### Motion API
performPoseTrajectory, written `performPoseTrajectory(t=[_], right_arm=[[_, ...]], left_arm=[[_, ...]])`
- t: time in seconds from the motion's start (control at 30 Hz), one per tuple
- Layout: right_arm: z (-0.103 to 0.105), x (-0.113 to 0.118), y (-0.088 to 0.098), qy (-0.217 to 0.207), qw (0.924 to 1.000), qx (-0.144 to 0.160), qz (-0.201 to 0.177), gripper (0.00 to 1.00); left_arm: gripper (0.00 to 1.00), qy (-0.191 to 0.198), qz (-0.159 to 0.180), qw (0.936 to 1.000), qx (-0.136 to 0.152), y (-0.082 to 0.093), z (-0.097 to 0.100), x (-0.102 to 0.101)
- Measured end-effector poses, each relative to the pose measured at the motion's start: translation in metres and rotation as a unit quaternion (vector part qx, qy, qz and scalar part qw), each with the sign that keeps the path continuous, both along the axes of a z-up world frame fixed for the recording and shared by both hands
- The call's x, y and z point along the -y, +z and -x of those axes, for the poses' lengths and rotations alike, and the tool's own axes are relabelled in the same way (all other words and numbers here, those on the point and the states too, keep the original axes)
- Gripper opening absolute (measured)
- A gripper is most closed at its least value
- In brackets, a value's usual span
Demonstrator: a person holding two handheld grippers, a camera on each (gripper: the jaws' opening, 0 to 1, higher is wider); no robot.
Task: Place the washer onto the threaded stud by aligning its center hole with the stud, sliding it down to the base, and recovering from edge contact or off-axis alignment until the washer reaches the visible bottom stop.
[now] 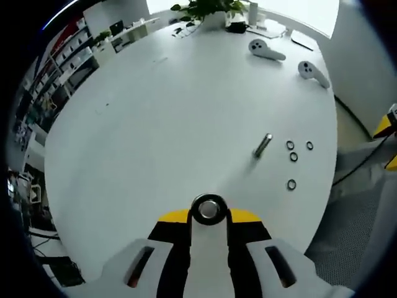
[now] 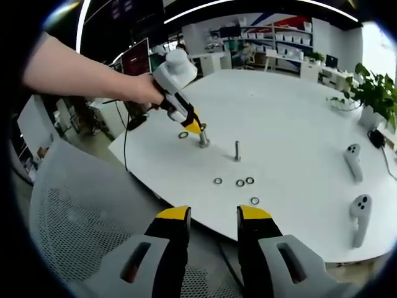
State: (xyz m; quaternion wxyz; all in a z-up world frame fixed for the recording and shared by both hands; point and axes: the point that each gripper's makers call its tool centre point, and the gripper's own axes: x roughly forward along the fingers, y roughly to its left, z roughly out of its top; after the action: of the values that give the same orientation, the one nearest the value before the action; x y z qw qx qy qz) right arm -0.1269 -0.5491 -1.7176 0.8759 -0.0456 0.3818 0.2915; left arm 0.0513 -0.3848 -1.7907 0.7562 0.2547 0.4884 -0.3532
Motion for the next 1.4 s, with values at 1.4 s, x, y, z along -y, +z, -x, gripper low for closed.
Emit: performPoseTrajectory(t=[1.4], right_arm=[[-0.001,0.003,-0.002,-0.01,0.9999,-0.004,0.005,0.32]], left_arm=[[0.26,-0.036,-0.093,0.9949,-0.017,-0.042,0.005,-0.042]])
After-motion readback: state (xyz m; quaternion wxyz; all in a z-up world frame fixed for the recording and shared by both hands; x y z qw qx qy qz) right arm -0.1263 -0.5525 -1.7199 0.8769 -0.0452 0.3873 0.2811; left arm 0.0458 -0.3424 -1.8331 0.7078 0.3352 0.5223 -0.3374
